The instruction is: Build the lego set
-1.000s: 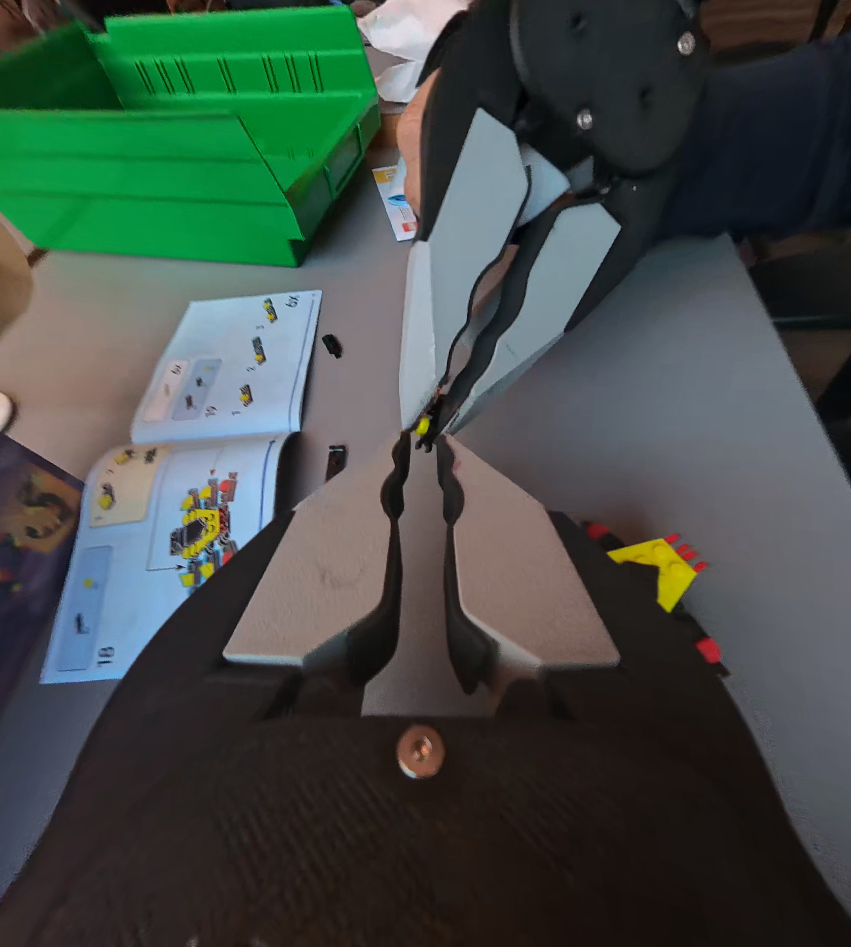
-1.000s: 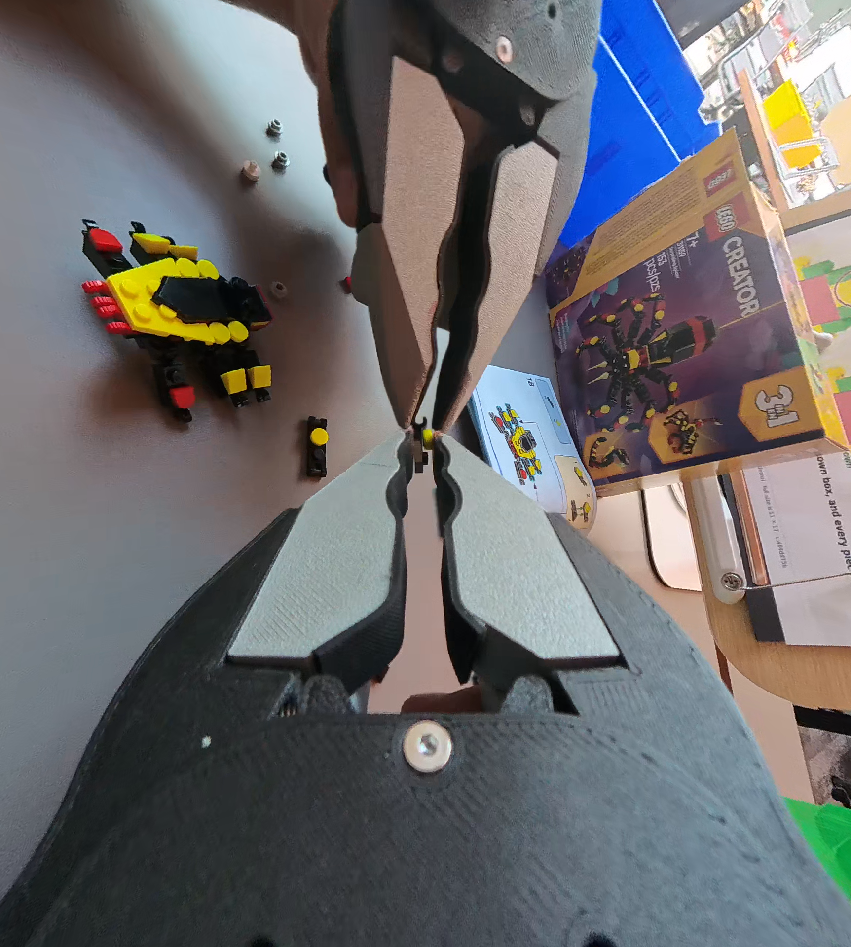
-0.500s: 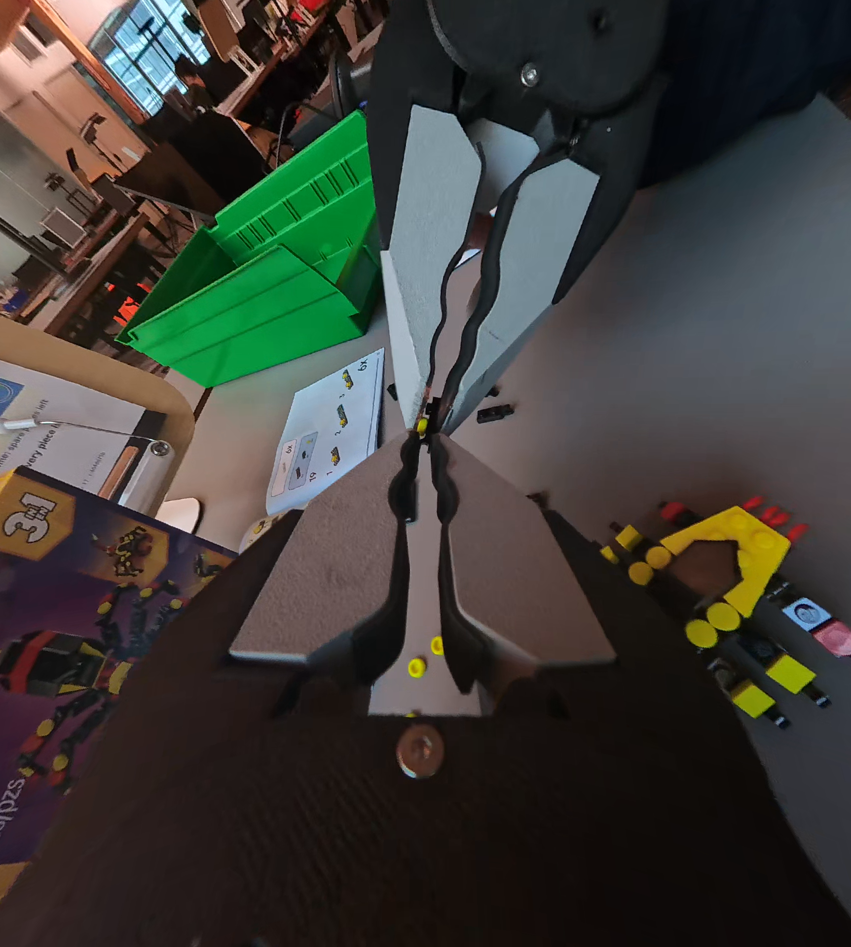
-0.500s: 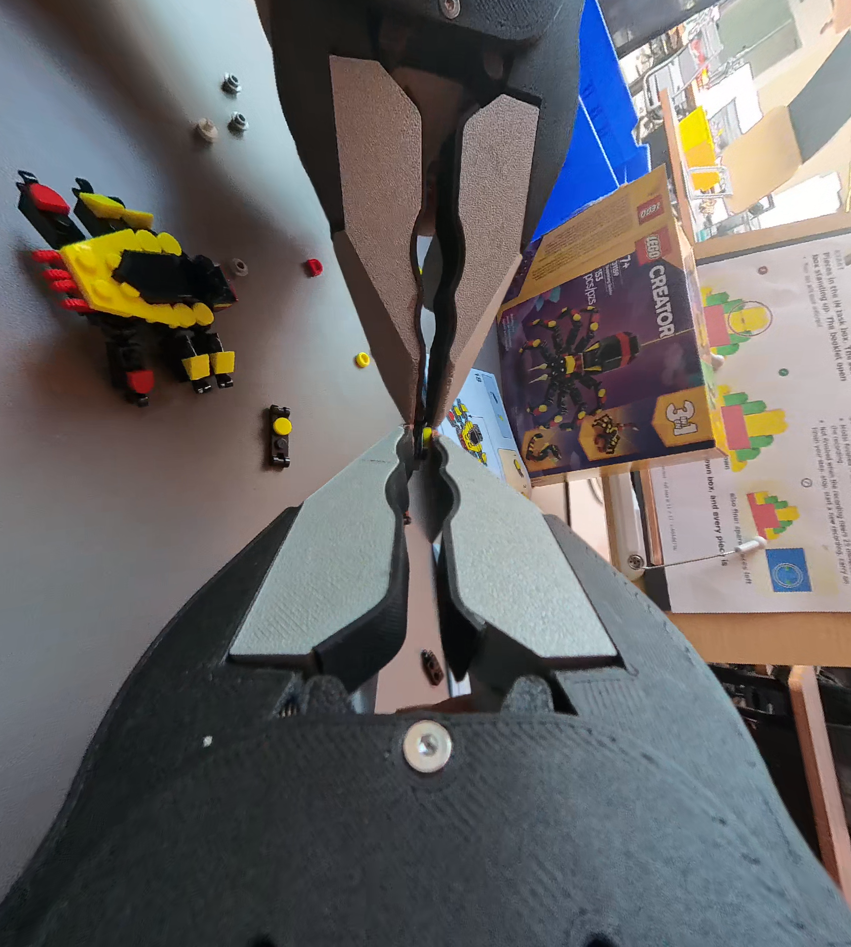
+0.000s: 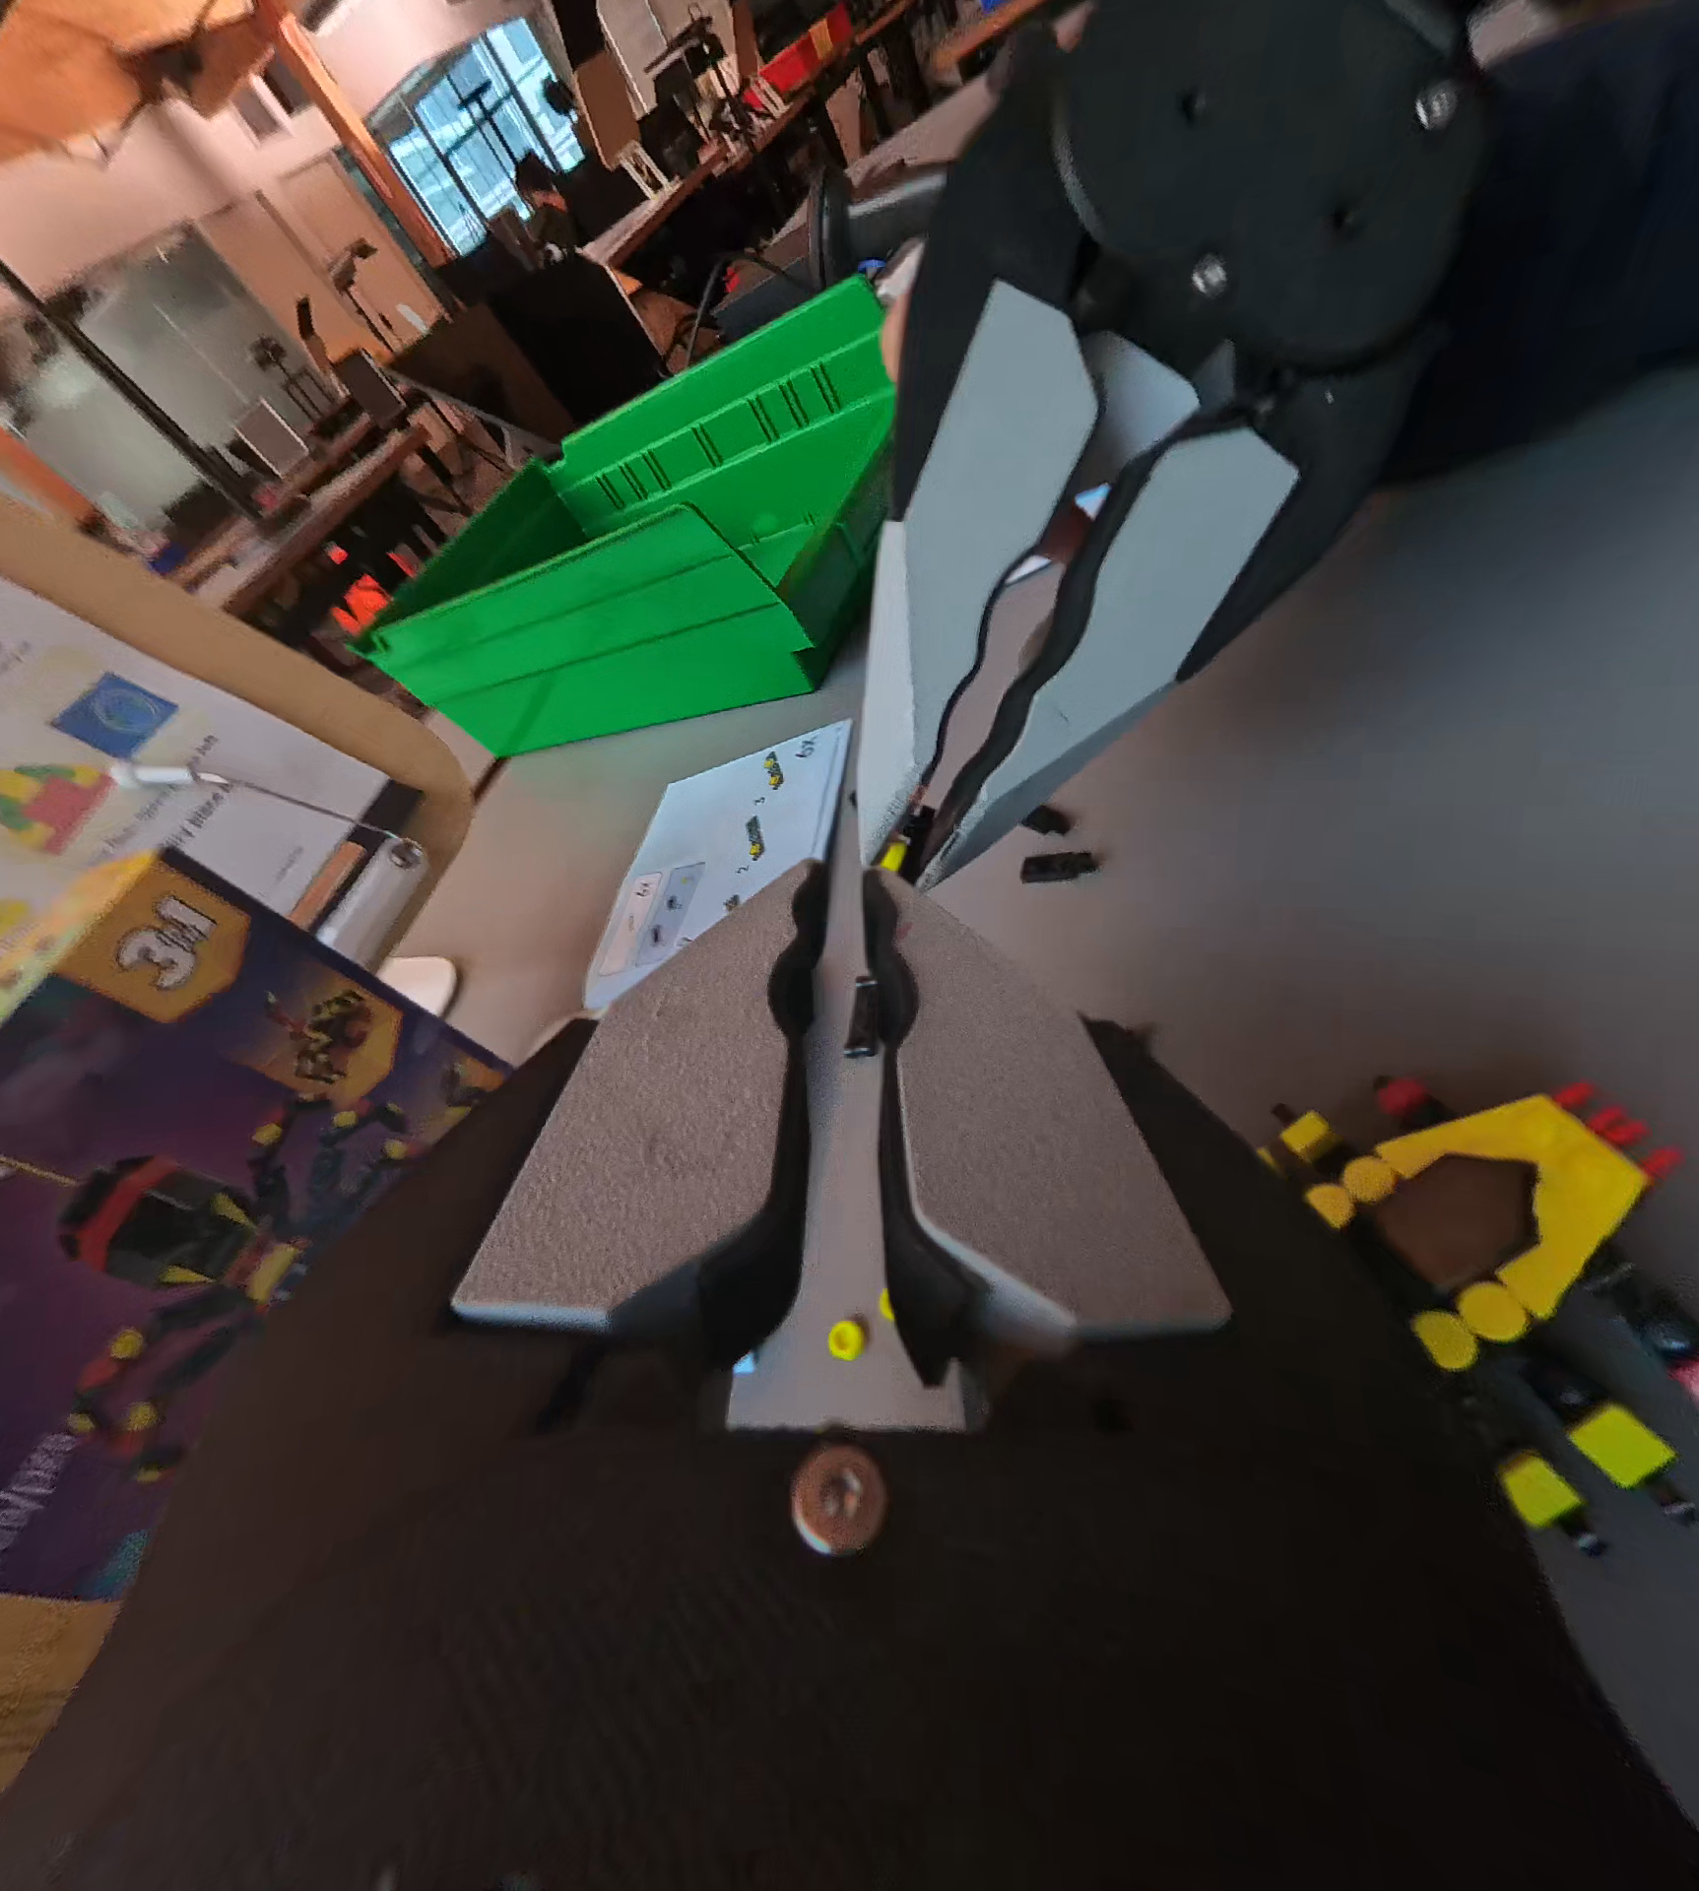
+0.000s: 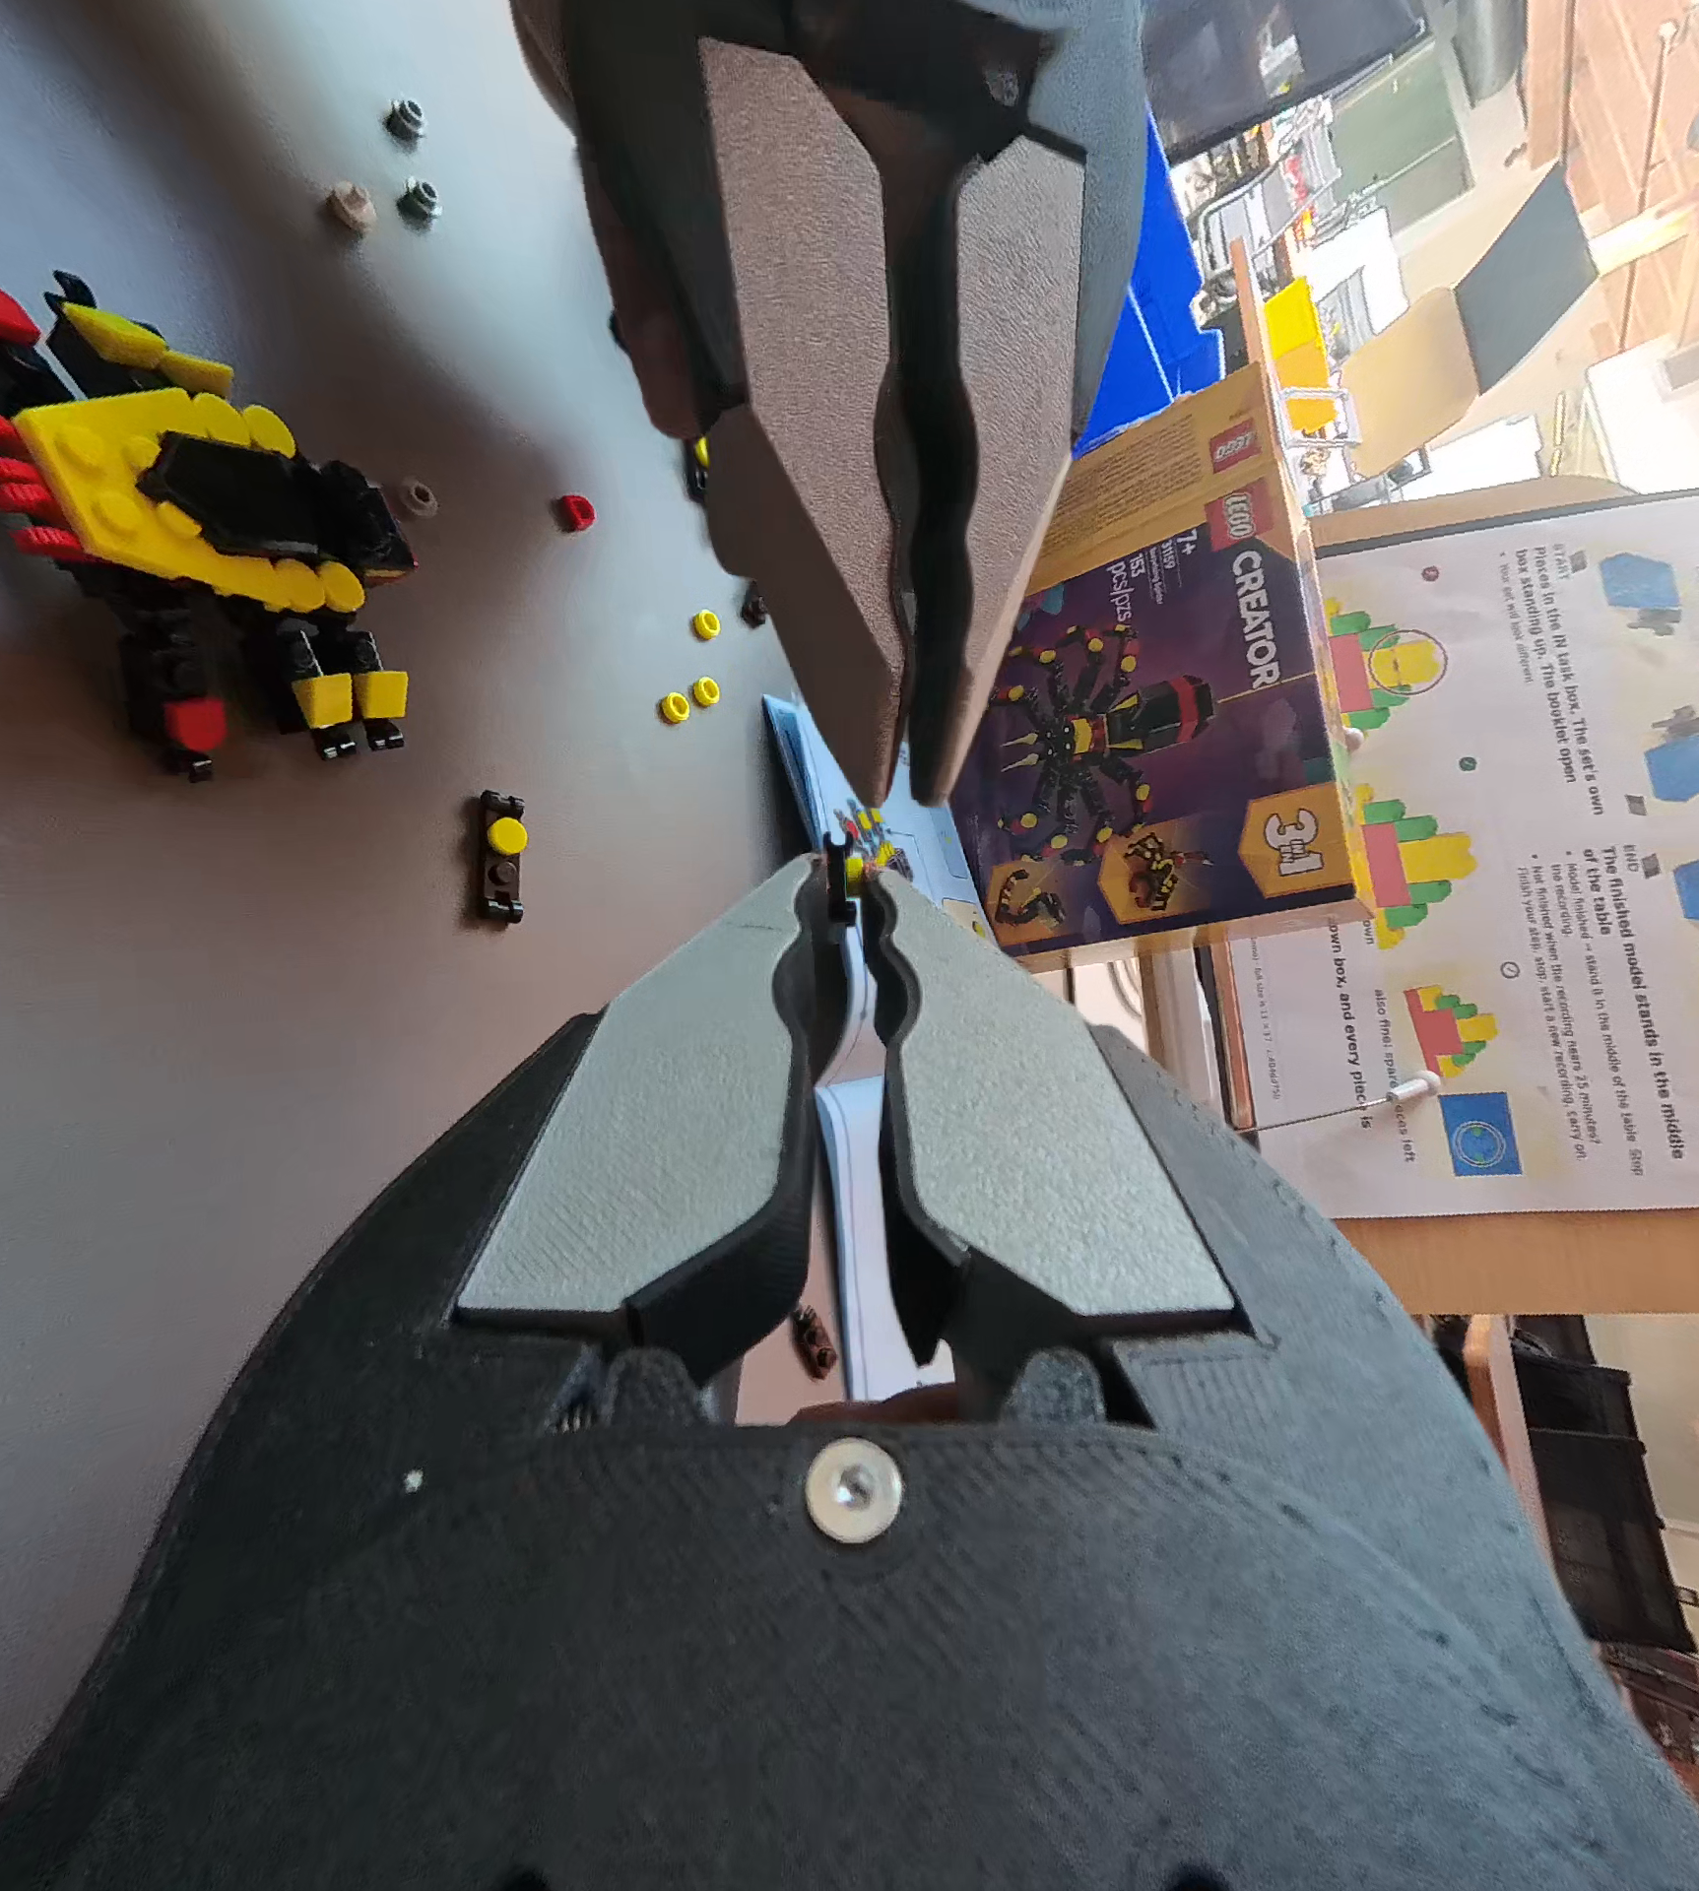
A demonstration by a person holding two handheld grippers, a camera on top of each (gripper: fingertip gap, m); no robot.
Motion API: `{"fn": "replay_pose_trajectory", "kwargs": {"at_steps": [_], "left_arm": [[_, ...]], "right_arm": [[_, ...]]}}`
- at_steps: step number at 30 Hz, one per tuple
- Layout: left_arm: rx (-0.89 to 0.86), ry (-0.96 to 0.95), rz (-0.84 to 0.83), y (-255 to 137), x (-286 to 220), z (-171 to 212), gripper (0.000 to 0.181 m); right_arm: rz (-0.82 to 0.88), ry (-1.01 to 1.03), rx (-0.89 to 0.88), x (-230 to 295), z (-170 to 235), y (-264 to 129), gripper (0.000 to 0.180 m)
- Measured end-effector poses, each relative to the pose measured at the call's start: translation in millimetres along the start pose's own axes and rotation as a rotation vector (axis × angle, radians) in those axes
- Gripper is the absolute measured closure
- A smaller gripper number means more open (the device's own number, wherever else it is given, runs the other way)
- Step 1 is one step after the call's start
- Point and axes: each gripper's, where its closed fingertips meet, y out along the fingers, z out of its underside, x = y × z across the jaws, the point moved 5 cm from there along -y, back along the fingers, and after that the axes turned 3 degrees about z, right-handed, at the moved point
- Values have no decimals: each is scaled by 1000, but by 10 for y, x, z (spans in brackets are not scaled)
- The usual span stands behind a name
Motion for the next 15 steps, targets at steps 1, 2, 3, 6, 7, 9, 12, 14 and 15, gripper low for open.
{"fn": "replay_pose_trajectory", "kwargs": {"at_steps": [1, 2, 3, 6, 7, 9, 12, 14, 15], "left_arm": [[-8, -80, 26, -4, 23, -4, 175], [-17, -156, 41, -6, 54, -6, 175], [-22, -220, 56, -10, 83, -1, 174], [-27, -348, 128, -31, 93, 21, 169], [-25, -374, 148, -30, 85, 30, 169], [-24, -412, 184, -11, 59, 33, 168], [-46, -451, 248, 17, -4, 8, 169], [-58, -480, 296, 25, -45, -9, 171], [-68, -494, 316, 21, -55, -21, 171]], "right_arm": [[5, -3, -3, -2, -12, -1, 176], [14, -9, -2, -6, -25, -5, 176], [32, -17, 0, -21, -39, -14, 176], [46, -4, -4, -60, -96, -64, 177], [43, 6, -8, -71, -111, -80, 177], [33, 18, -26, -77, -139, -104, 177], [35, 7, -40, -59, -161, -99, 177], [62, 3, -59, -70, -177, -95, 176], [69, 0, -74, -72, -183, -97, 176]]}}
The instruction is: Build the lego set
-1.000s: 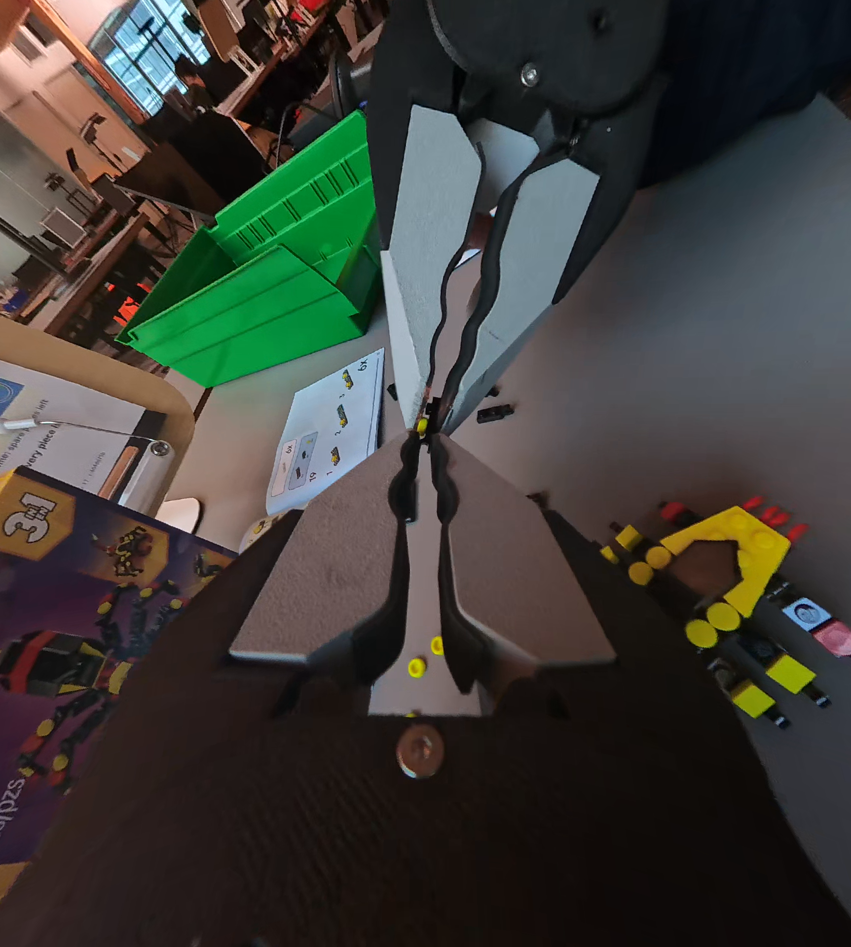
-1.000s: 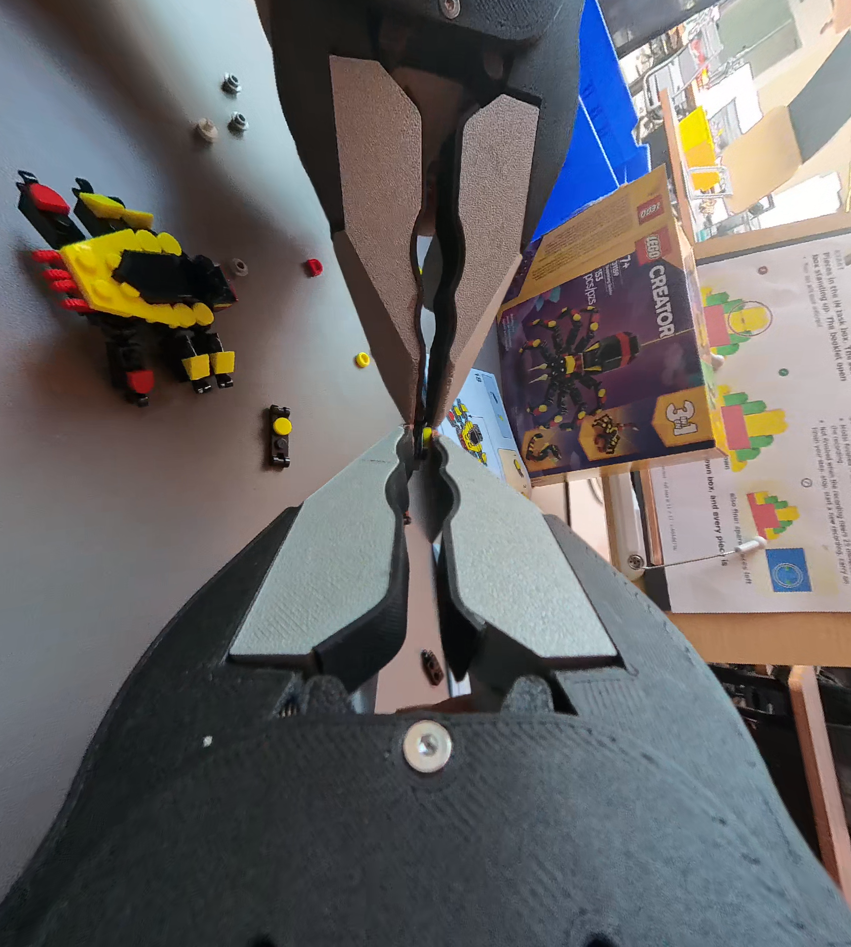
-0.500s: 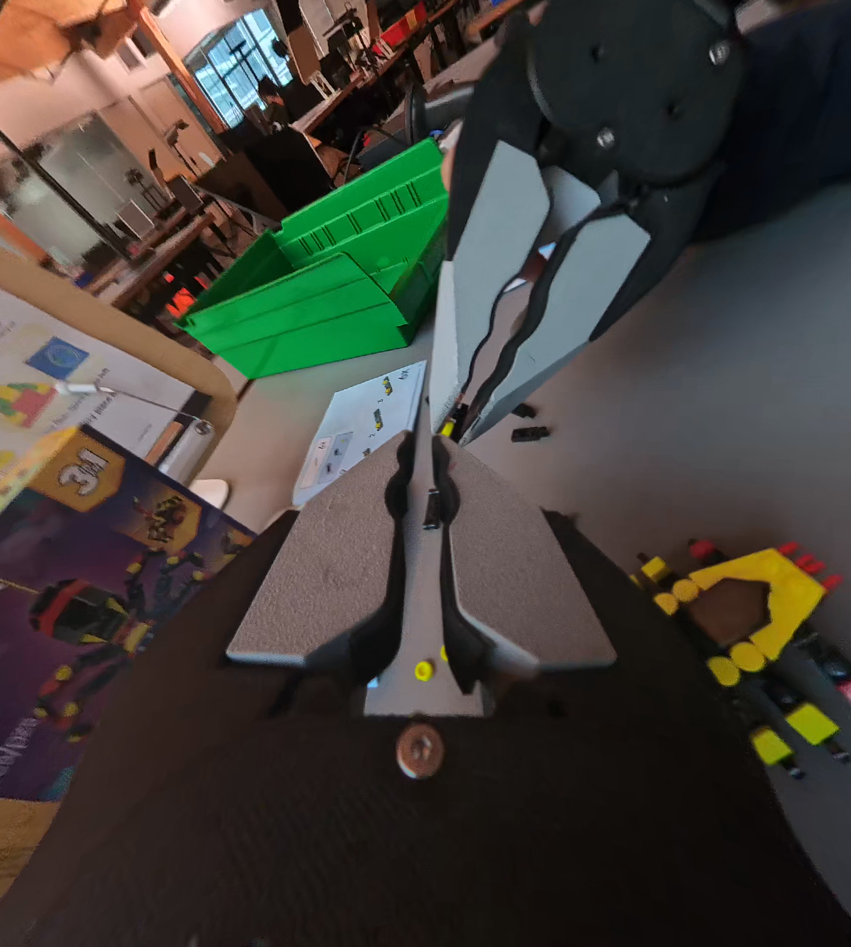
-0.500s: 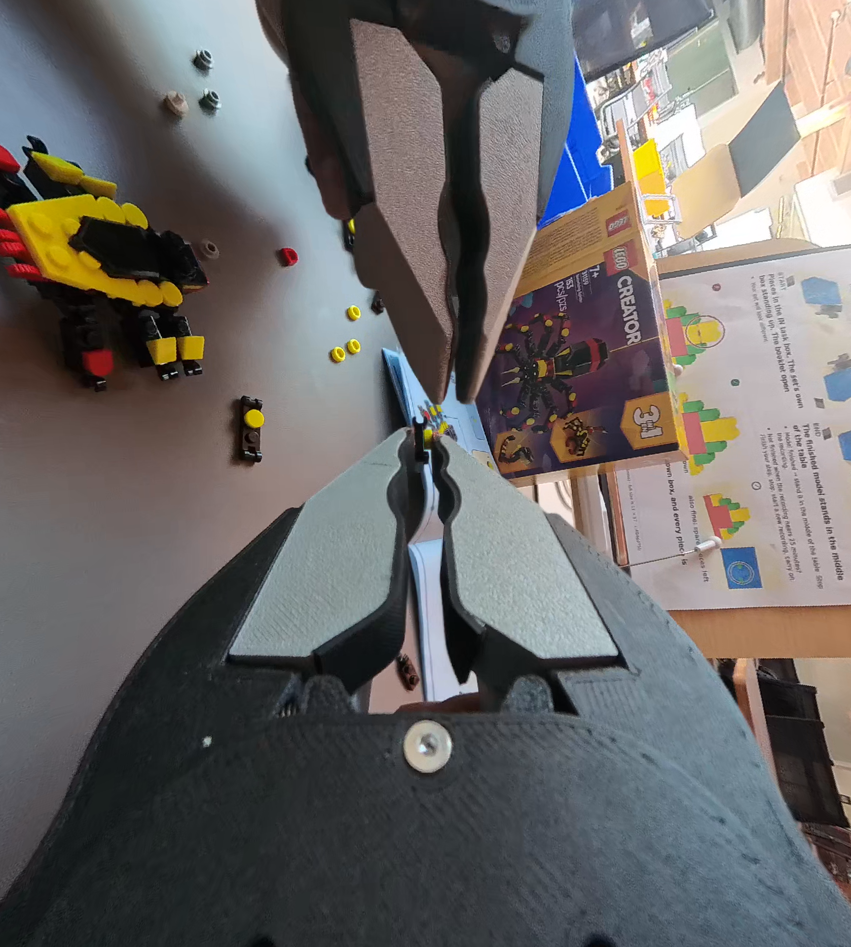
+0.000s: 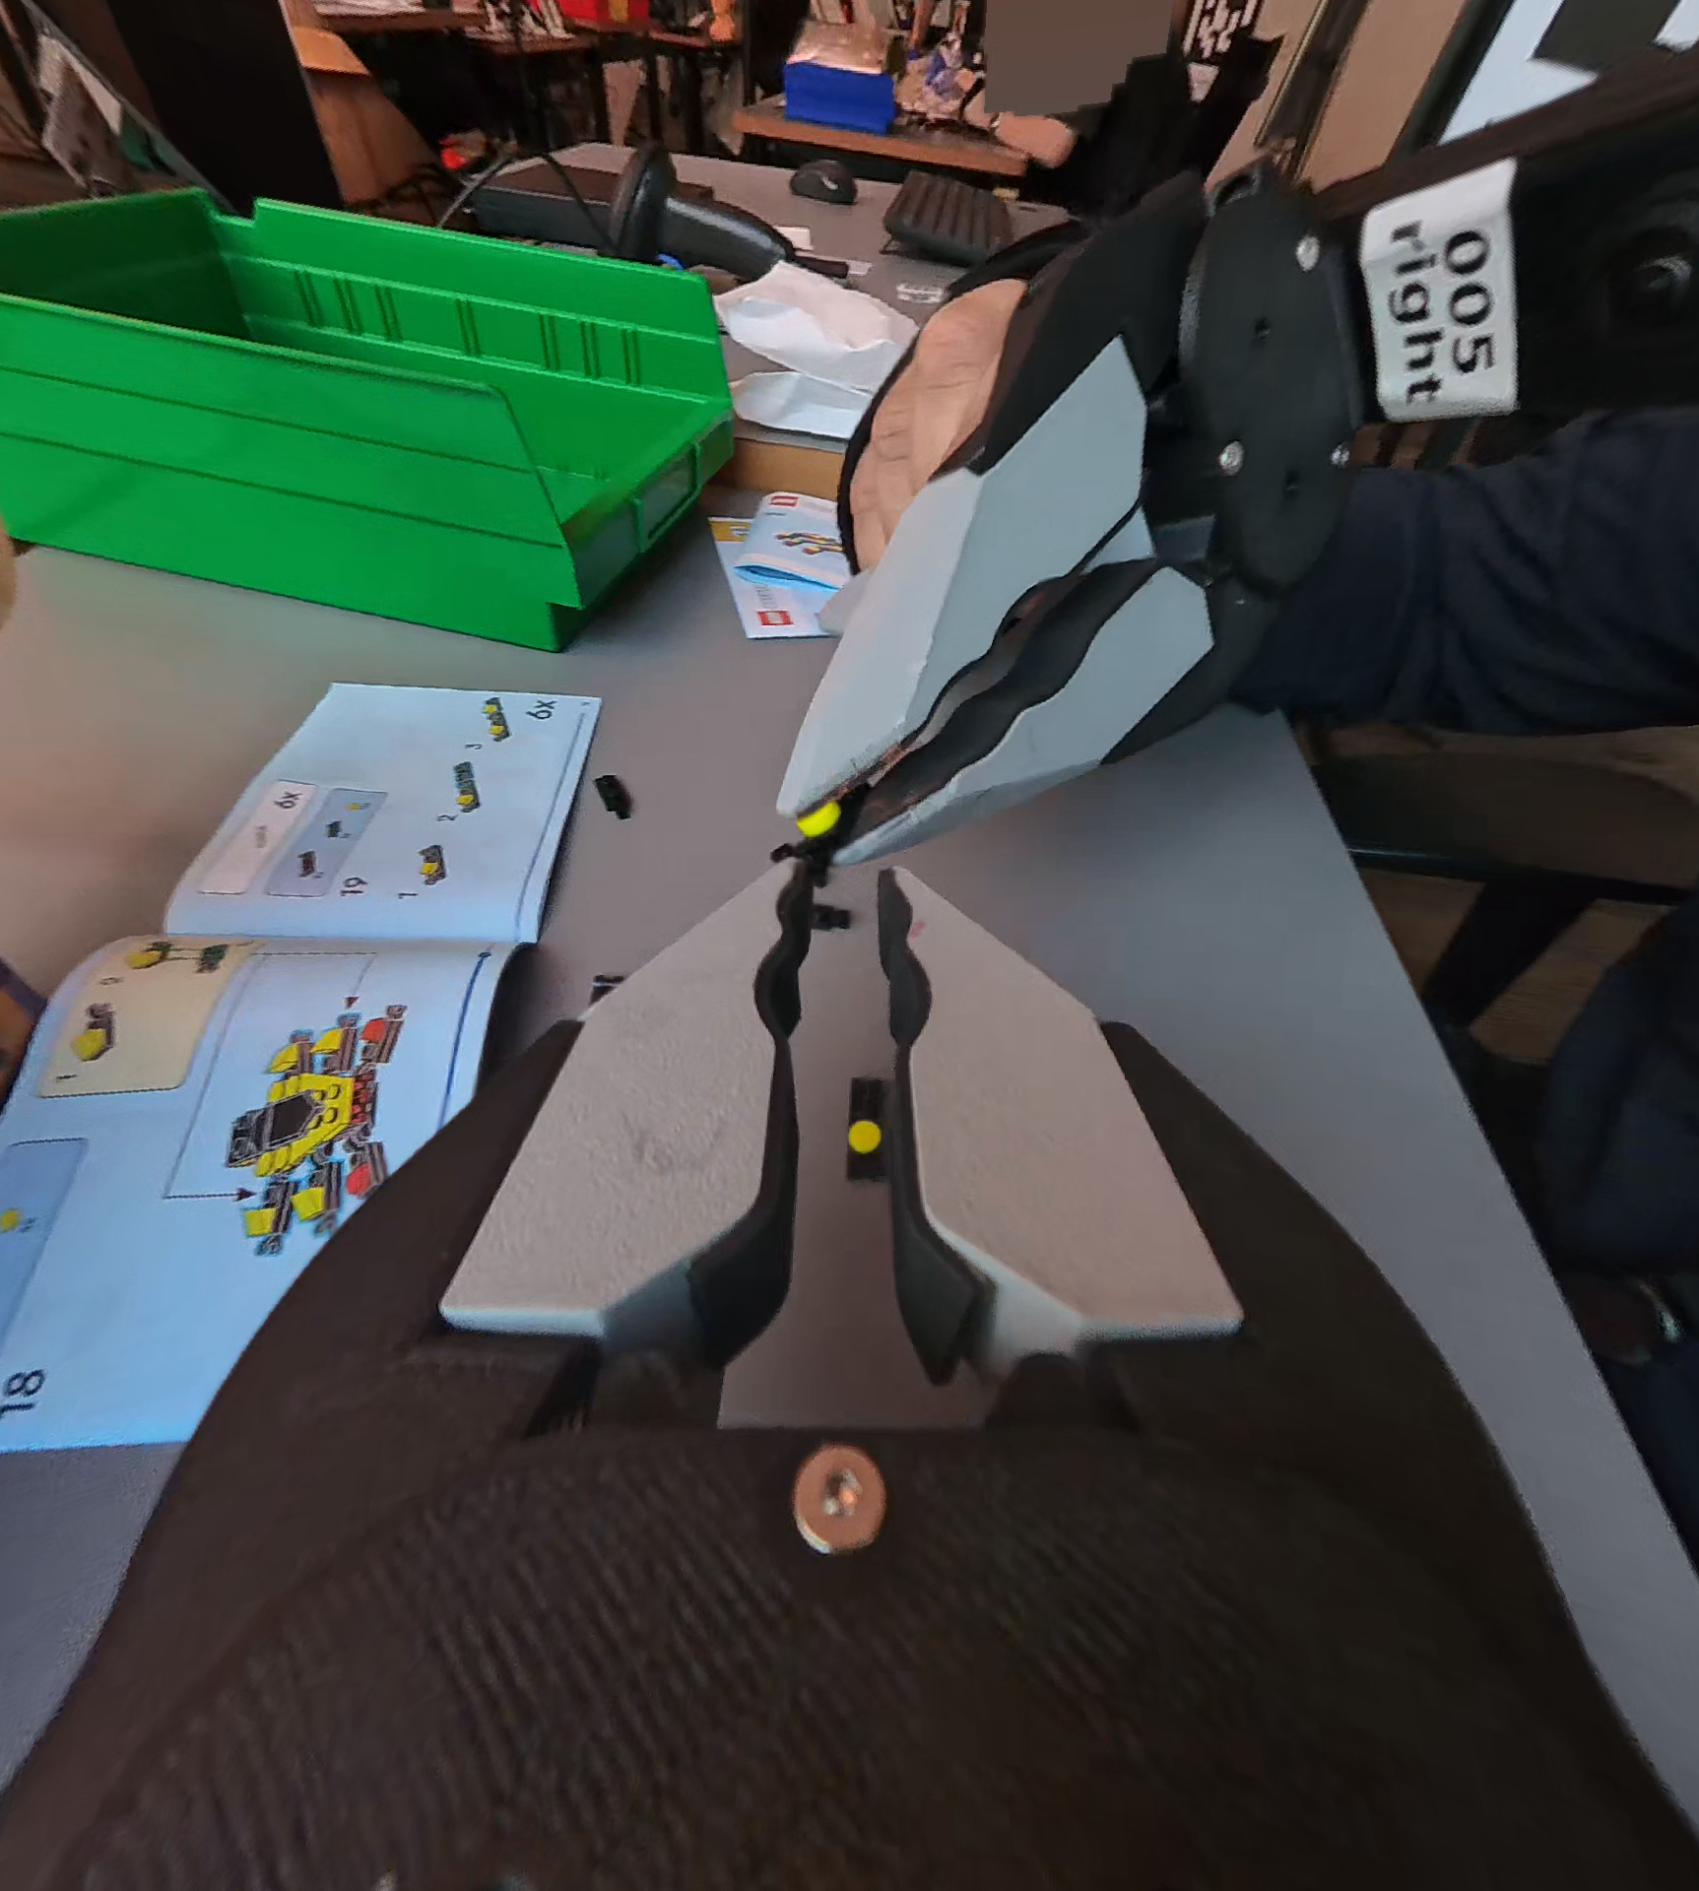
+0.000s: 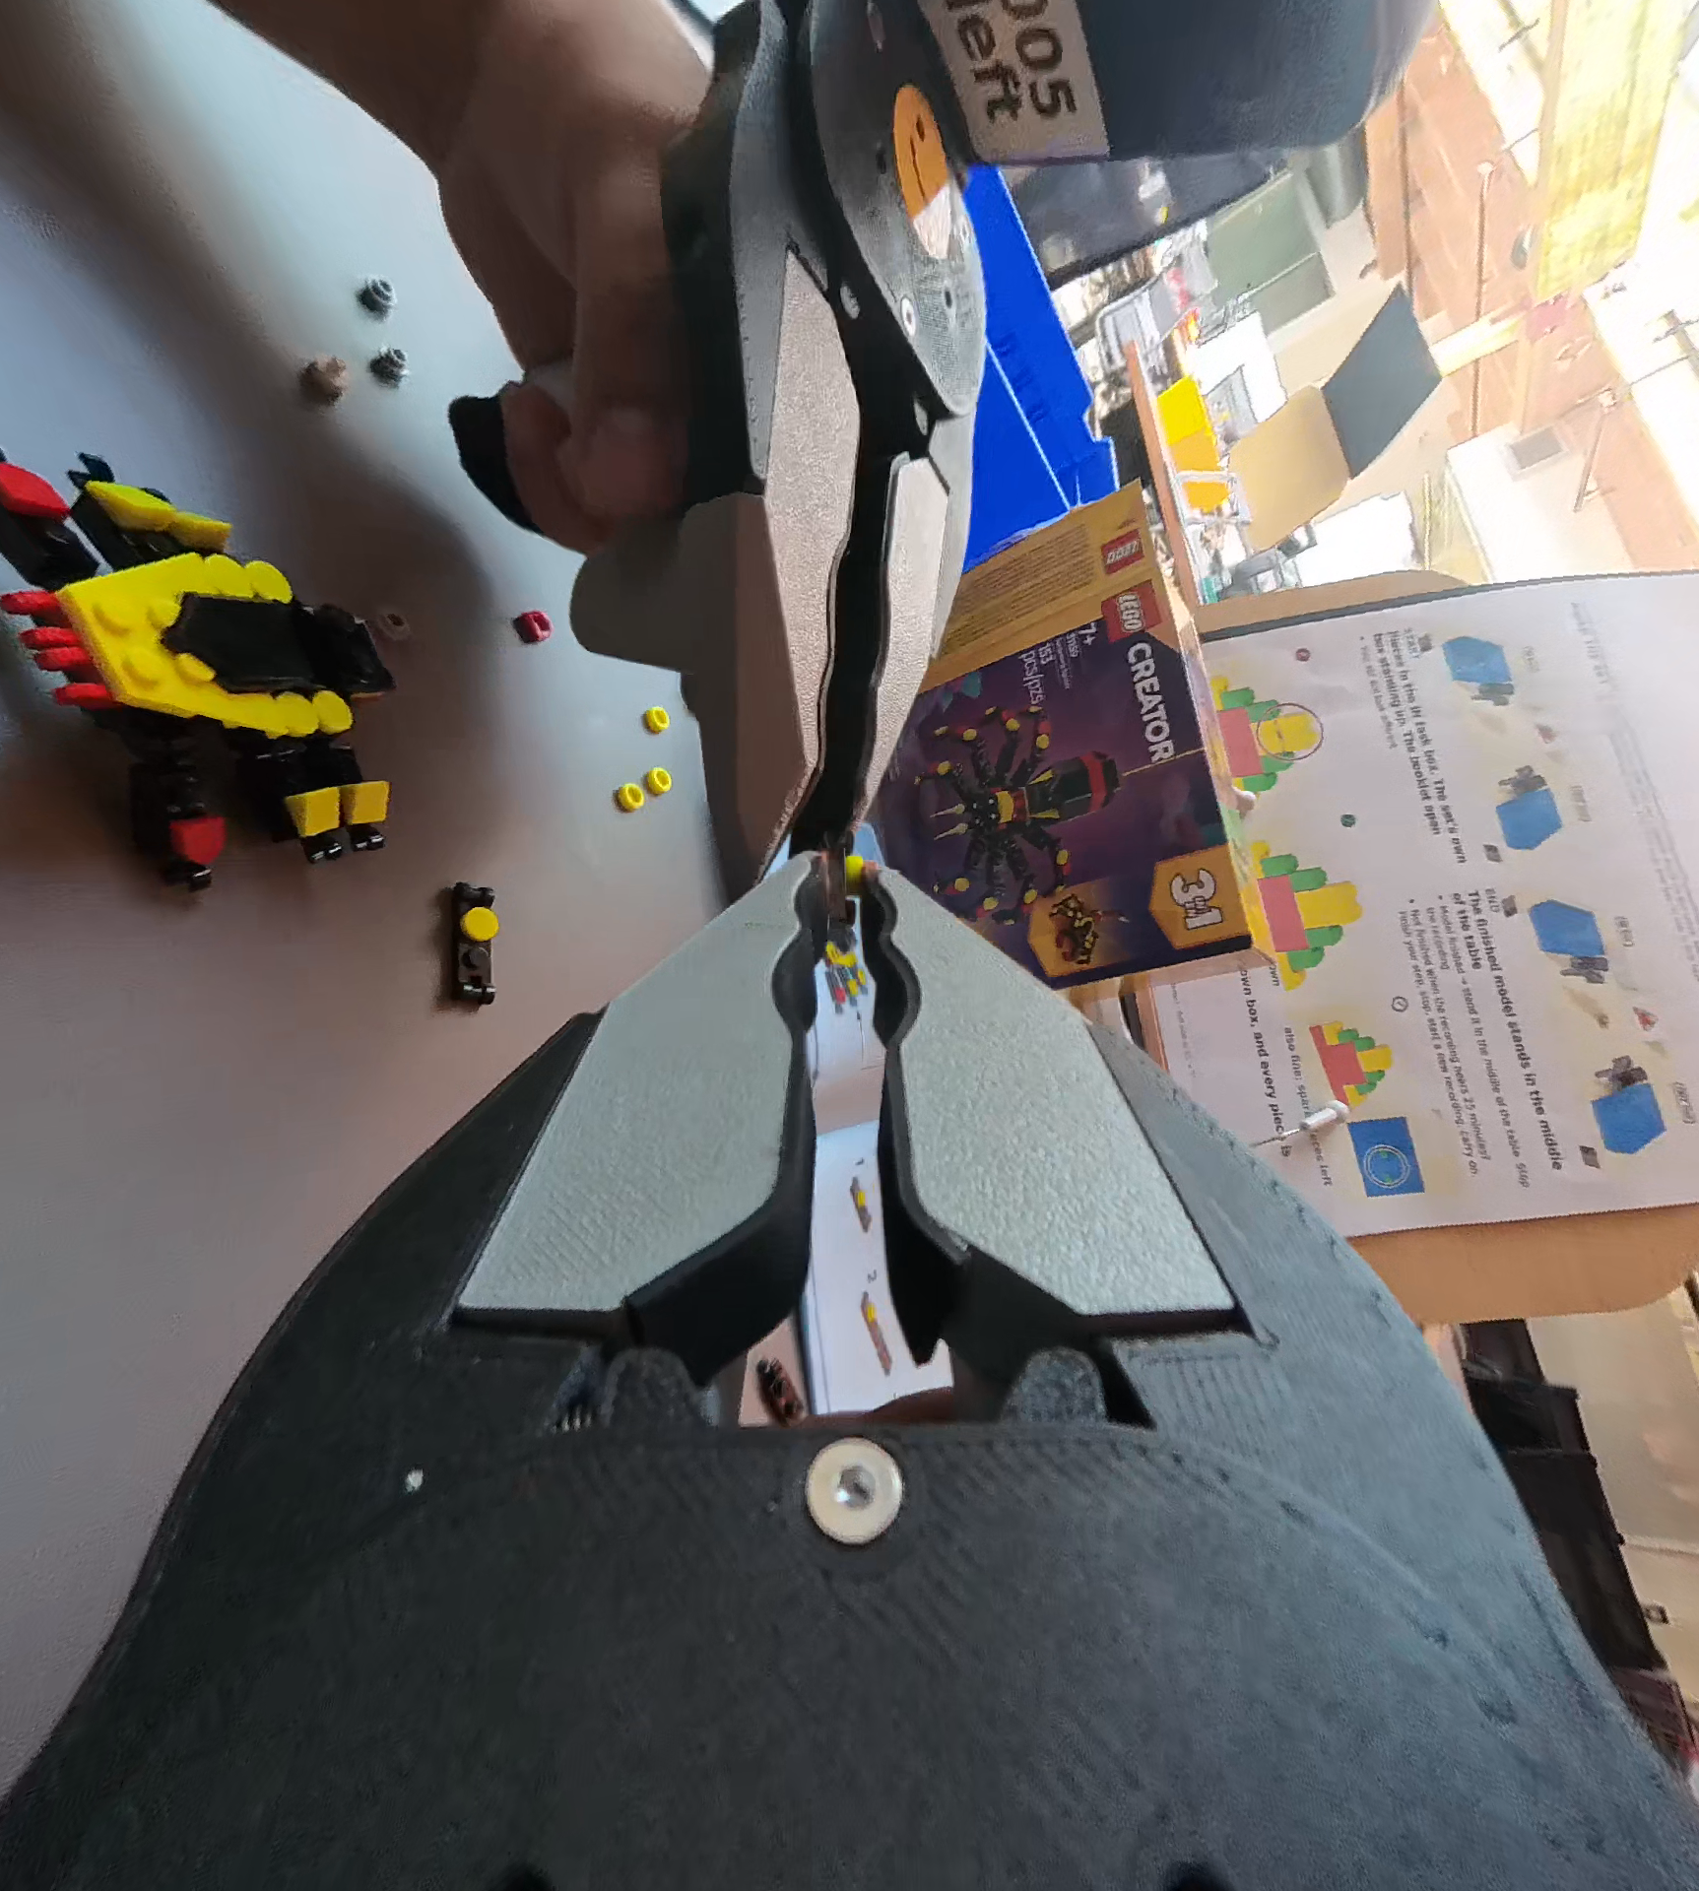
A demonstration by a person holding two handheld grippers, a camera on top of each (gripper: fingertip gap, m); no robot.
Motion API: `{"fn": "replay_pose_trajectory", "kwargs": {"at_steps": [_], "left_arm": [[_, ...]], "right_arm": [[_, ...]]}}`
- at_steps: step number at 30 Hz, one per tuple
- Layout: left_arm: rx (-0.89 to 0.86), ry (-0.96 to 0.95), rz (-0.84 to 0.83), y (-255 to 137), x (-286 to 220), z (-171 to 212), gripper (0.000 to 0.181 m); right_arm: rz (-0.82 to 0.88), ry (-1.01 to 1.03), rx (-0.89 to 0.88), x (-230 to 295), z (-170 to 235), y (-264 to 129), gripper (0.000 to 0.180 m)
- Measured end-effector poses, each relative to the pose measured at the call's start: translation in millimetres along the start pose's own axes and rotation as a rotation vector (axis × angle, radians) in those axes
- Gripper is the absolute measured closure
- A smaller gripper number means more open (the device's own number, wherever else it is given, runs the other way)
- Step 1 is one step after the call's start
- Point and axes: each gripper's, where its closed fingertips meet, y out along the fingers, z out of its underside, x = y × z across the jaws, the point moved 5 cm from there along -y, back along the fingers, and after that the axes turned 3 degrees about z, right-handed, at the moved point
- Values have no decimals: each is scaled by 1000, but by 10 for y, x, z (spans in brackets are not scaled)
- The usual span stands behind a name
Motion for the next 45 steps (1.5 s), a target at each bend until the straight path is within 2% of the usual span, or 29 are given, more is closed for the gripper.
{"fn": "replay_pose_trajectory", "kwargs": {"at_steps": [5, 8, 24, 32, 35, 41, 45], "left_arm": [[-44, -74, 84, -43, -34, -41, 173], [-48, -92, 80, -54, -7, -46, 176], [9, -119, 108, -10, 23, 44, 181], [53, -96, 66, 2, 59, 81, 181], [77, -69, 28, -10, 91, 101, 181], [92, 70, -22, -6, 59, 83, 181], [80, 162, -37, 7, 11, 52, 181]], "right_arm": [[24, -100, -64, 14, -28, -46, 176], [41, -152, -56, 40, -13, -41, 176], [-33, -173, -35, 135, 34, -39, 172], [-63, -166, -18, 157, 82, -19, 169], [-94, -57, -36, 97, 108, -27, 166], [-337, 419, -92, -24, 221, -38, 153], [-420, 542, -115, -16, 195, -28, 155]]}}
